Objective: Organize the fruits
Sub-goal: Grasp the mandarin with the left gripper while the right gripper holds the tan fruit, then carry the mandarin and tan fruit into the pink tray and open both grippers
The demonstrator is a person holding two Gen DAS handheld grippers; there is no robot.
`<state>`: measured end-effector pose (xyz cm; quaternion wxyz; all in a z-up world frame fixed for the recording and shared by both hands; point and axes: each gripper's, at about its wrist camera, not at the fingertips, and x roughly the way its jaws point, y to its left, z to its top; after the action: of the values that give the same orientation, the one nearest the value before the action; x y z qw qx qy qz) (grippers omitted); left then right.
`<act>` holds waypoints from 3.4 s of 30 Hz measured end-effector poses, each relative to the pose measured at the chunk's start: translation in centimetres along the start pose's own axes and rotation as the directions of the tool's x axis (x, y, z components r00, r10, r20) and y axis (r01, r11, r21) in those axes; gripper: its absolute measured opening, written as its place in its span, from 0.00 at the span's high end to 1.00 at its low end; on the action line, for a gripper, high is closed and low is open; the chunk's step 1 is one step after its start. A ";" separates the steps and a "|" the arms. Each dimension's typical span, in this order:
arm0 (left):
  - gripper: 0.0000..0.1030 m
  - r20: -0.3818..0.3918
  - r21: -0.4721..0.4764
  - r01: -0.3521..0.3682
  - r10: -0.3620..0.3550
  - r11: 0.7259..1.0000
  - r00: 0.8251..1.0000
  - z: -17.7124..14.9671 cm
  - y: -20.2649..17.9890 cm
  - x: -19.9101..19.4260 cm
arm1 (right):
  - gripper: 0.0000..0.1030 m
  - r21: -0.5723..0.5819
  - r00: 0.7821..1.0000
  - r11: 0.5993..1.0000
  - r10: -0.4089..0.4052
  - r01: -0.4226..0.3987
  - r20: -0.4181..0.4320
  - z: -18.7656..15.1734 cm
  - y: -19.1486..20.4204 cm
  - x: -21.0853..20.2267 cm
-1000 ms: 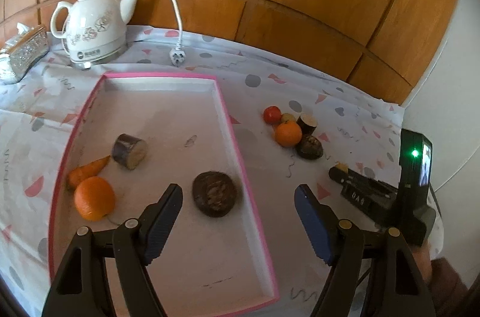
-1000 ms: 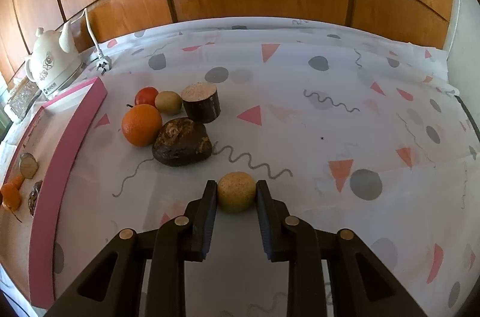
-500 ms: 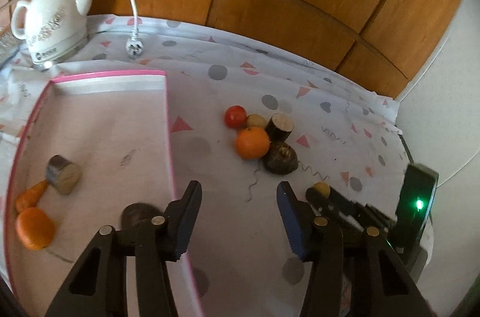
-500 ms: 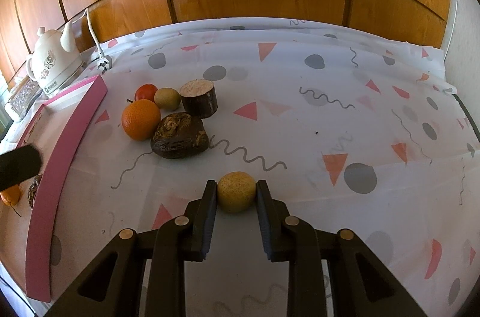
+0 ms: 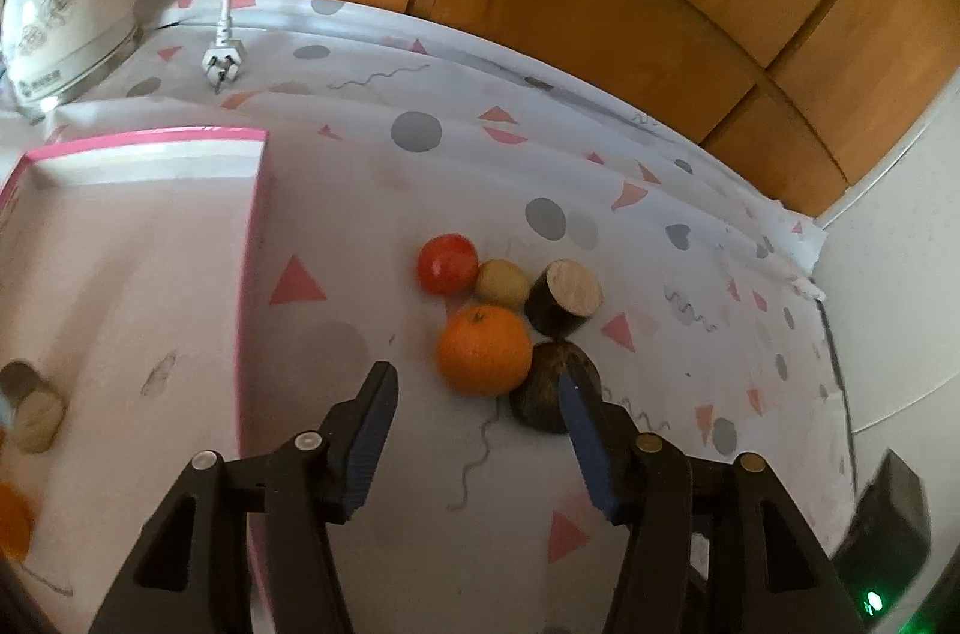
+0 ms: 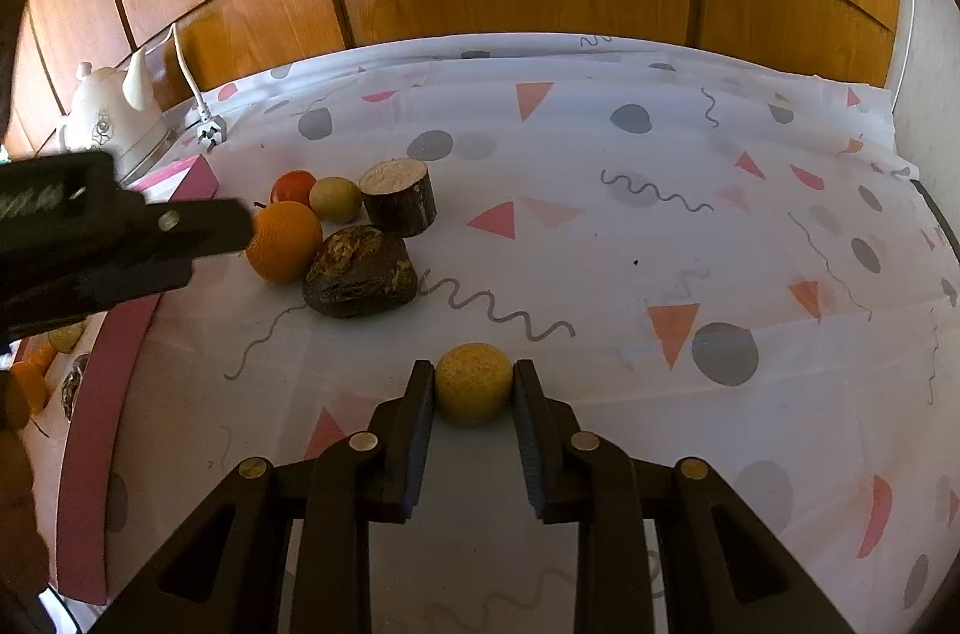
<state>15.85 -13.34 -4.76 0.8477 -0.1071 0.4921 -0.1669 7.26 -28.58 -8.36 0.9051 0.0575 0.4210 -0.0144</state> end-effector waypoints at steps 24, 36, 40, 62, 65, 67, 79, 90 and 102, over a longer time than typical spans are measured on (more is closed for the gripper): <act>0.63 -0.018 0.057 0.026 -0.025 0.998 1.000 -2.3 -0.2 0.7 | 0.72 0.011 1.000 1.000 0.026 -0.026 -0.006 0.0 -0.3 0.3; 0.63 0.025 0.261 -0.007 0.000 0.965 1.000 -9.3 -2.9 -1.9 | 0.75 -0.007 1.000 1.000 0.002 -0.002 0.005 -1.2 -1.3 -1.4; 0.62 0.049 0.271 -0.018 0.005 0.963 0.999 -9.5 -3.0 -1.5 | 0.75 -0.029 1.000 0.999 -0.019 0.020 0.020 -2.2 -1.6 -2.0; 0.63 0.090 0.320 0.014 -0.045 0.947 0.995 -10.2 -1.9 -1.7 | 0.75 -0.033 0.999 0.999 -0.021 0.022 0.040 -2.6 -1.7 -2.1; 0.63 0.095 0.303 0.012 -0.043 0.953 0.994 -10.3 -1.2 -2.2 | 0.75 -0.036 0.999 0.999 -0.024 0.025 0.041 -2.6 -1.6 -2.0; 0.63 0.097 0.297 0.013 -0.044 0.955 0.994 -10.4 -0.7 -2.5 | 0.75 -0.039 0.999 0.999 -0.027 0.029 0.041 -2.6 -1.6 -2.0; 0.63 0.098 0.266 -0.016 -0.010 0.964 0.995 -10.4 0.3 -4.3 | 0.75 -0.058 0.998 0.997 -0.051 0.053 0.041 -2.5 -1.2 -2.0; 0.63 0.154 0.248 -0.036 -0.003 0.968 0.988 -10.1 0.4 -7.7 | 0.75 -0.079 0.996 0.993 -0.084 0.087 0.040 -2.6 -0.6 -2.1; 0.63 0.216 0.200 -0.074 0.029 0.977 0.976 -9.3 2.2 -10.6 | 0.75 -0.091 0.992 0.988 -0.122 0.123 0.017 -2.4 0.2 -2.5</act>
<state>3.32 -7.40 -1.64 0.9059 -0.0228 0.3815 -0.1826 3.81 -28.16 -8.00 0.9067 -0.0101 0.4186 -0.0508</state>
